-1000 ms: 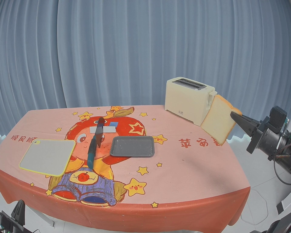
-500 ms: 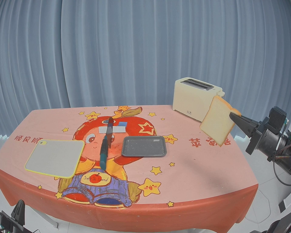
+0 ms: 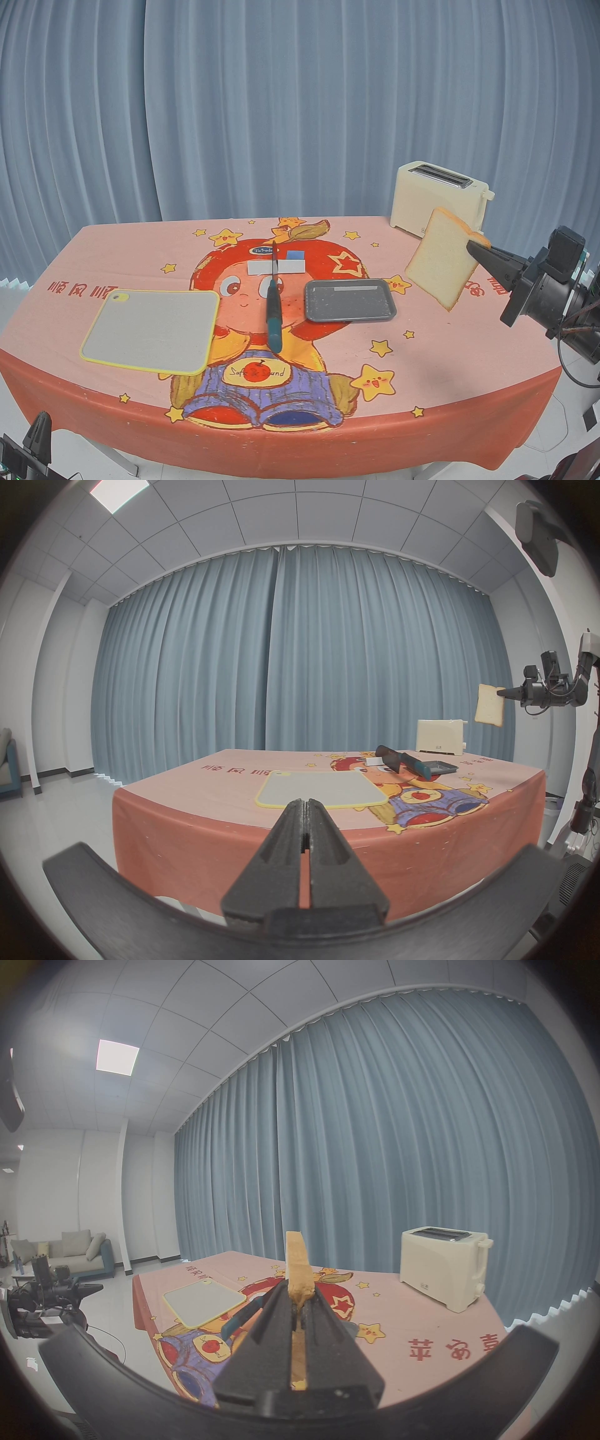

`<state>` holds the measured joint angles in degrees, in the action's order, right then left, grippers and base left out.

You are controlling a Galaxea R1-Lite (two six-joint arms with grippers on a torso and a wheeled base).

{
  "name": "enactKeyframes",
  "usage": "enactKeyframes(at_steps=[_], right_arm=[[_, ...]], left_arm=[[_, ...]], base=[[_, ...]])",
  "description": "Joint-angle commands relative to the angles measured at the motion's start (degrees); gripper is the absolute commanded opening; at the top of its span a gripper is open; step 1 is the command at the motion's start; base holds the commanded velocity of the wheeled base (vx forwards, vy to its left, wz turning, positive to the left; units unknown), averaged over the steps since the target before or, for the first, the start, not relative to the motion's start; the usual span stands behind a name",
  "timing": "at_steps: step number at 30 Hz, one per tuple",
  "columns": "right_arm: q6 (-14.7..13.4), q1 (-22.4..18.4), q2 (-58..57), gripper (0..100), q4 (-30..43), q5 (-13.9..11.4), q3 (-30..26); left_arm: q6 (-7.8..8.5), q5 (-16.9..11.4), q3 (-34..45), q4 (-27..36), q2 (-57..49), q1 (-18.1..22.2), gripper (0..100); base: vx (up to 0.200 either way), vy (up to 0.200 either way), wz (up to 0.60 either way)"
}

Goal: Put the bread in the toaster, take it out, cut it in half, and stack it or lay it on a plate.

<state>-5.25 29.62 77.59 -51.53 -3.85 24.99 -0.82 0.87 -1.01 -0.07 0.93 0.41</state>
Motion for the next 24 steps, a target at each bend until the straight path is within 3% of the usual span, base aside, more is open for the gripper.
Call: enactKeyframes(at_steps=[1,9,24], right_arm=[[0.0,0.2,0.9,0,-0.2,0.1,-0.2],[0.0,0.2,0.9,0,-0.2,0.5,-0.2],[0.1,1.5,0.8,0,-0.2,0.6,-0.6]], left_arm=[[-0.06,0.0,1.0,0.0,-0.9,0.1,0],[0.03,0.0,1.0,0.0,-0.9,0.0,0],[0.11,0.0,1.0,0.0,-0.9,0.0,0]], base=[[0.000,0.200,0.00],[0.000,0.200,0.00],[0.000,0.000,0.00]])
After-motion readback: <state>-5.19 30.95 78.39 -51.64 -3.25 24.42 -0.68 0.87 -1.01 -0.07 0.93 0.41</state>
